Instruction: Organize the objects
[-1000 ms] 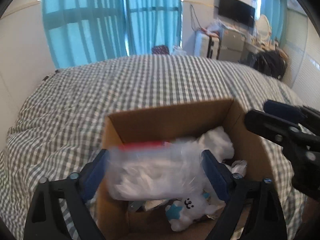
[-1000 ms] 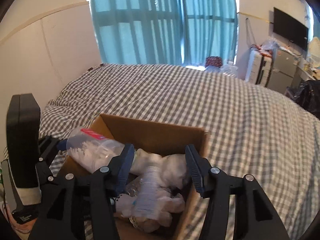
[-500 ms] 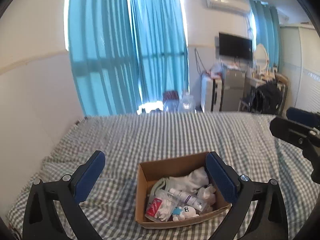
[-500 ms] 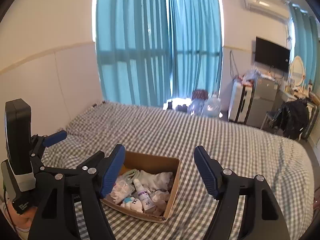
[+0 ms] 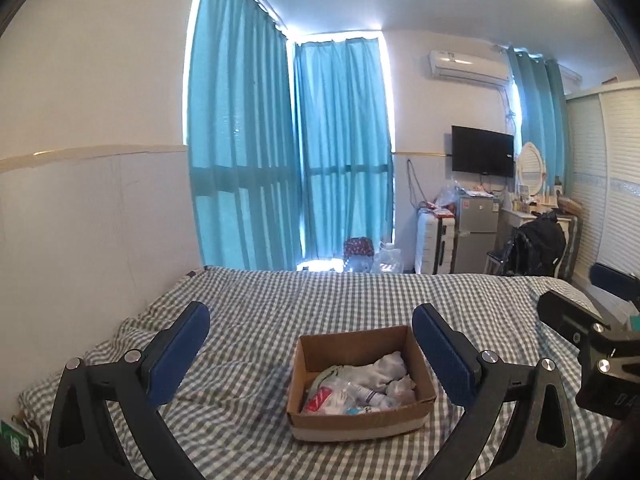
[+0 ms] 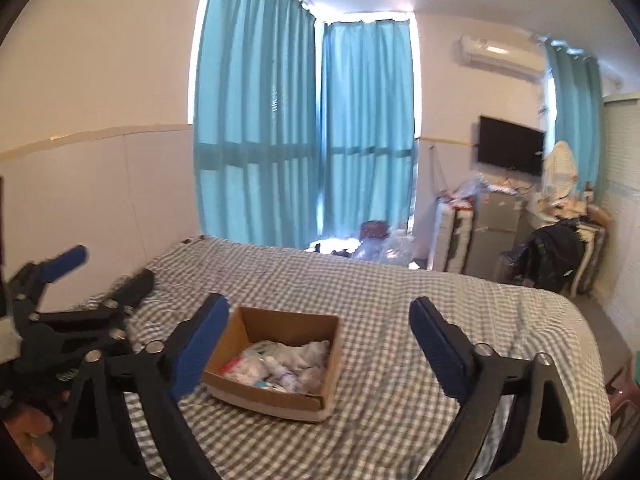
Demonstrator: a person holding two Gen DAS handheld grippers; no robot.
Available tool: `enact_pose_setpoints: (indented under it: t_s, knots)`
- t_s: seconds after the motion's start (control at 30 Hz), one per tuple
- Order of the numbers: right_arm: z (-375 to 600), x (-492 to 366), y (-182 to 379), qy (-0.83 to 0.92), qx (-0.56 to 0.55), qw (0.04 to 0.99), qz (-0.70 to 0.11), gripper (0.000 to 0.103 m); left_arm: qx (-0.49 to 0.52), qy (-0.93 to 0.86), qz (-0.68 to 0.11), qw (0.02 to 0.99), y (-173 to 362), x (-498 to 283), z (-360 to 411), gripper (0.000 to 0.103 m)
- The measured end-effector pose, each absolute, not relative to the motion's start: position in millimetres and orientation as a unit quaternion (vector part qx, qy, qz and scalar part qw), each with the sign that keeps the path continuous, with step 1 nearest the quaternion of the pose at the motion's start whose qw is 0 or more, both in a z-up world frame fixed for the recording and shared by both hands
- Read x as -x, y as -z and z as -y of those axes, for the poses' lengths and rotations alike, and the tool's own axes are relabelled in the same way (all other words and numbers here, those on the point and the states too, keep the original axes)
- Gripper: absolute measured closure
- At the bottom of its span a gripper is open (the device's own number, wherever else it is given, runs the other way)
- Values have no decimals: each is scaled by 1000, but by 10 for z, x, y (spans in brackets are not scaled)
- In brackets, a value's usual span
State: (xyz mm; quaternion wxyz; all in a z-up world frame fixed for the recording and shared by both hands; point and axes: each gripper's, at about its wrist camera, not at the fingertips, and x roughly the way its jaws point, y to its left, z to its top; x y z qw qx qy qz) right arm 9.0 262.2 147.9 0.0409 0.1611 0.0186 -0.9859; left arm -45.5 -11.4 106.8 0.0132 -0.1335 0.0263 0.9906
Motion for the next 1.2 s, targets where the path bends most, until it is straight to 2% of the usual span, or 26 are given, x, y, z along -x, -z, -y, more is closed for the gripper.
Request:
enact_pose_setpoints:
  t_s: [0.1,0.3,0.5,0.87,1.2]
  knots:
    - [-2646,-176,-1326,988,-150,24,-15,0,145,-989,-20,8,-874,422,145,0]
    - [-2854,-100,-847,989,-143,10,27,0,178,-984,1,2,-399,452,222,0]
    - [-2965,48,-457,982,-186,-1,35,0,195,-981,20,18,-261,454,260,0]
    - [-2895,40,-394,982,-187,0,24,0,213,-977,-6,23,-169,447,151,0]
    - [-2912,1,-381,981,-193,8,36,0,223,-975,9,24,-170,434,180,0]
